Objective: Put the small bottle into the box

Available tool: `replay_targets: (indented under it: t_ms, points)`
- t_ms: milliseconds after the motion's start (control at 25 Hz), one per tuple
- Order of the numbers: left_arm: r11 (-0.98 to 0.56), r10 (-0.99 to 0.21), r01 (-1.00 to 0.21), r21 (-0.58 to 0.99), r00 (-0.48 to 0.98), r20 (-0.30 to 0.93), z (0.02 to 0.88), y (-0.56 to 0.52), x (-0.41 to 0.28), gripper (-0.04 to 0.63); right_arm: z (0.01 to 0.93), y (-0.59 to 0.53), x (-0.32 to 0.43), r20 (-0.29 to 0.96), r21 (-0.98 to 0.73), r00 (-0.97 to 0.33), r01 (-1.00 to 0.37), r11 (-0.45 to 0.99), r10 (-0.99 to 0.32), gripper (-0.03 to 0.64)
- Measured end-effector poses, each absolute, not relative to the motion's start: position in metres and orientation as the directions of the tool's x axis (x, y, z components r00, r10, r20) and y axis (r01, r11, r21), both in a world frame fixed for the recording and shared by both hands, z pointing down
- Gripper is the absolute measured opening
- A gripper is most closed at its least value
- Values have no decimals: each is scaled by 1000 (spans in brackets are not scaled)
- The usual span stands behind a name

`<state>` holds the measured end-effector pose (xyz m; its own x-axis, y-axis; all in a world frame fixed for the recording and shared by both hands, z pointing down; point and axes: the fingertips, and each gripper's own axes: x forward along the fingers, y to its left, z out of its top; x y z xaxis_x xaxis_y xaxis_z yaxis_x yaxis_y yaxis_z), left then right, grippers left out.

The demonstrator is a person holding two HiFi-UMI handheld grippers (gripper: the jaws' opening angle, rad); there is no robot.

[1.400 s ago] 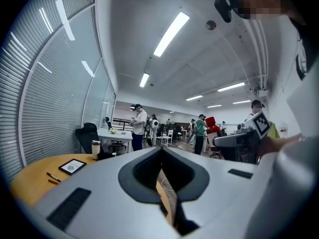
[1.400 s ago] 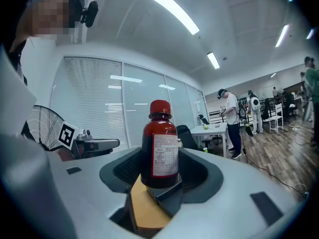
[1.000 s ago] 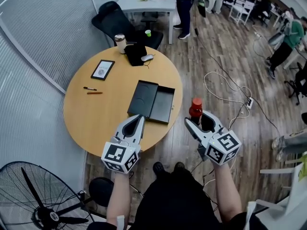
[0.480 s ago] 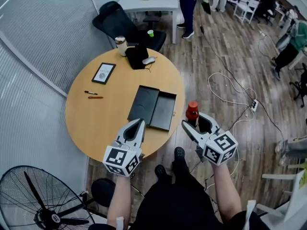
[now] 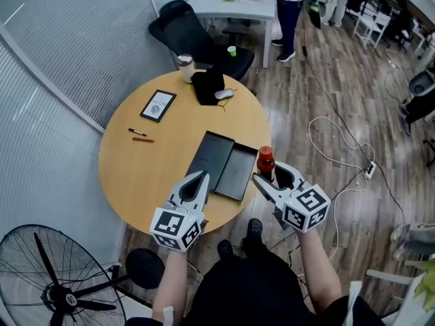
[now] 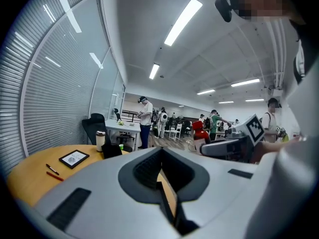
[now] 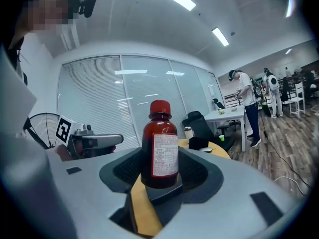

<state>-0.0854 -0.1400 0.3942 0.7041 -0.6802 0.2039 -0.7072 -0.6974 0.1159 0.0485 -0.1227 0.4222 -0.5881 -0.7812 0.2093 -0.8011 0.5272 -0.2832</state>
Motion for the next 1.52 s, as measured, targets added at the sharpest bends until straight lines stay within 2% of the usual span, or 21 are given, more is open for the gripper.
replay_targets:
  t_ms: [720, 1200, 1520]
  points:
    - [-558, -782, -821, 122, 569, 253, 414, -168, -80, -5, 527, -177, 32, 386, -312, -728, -681, 663, -566, 229]
    - [-475, -812, -866, 157, 500, 300, 440, -160, -92, -5, 587, -183, 5, 521, -156, -751, -550, 820, -405, 229]
    - [-474, -800, -859, 192, 511, 315, 451, -160, -103, -5, 627, -173, -9, 634, 8, -703, -410, 912, -321, 229]
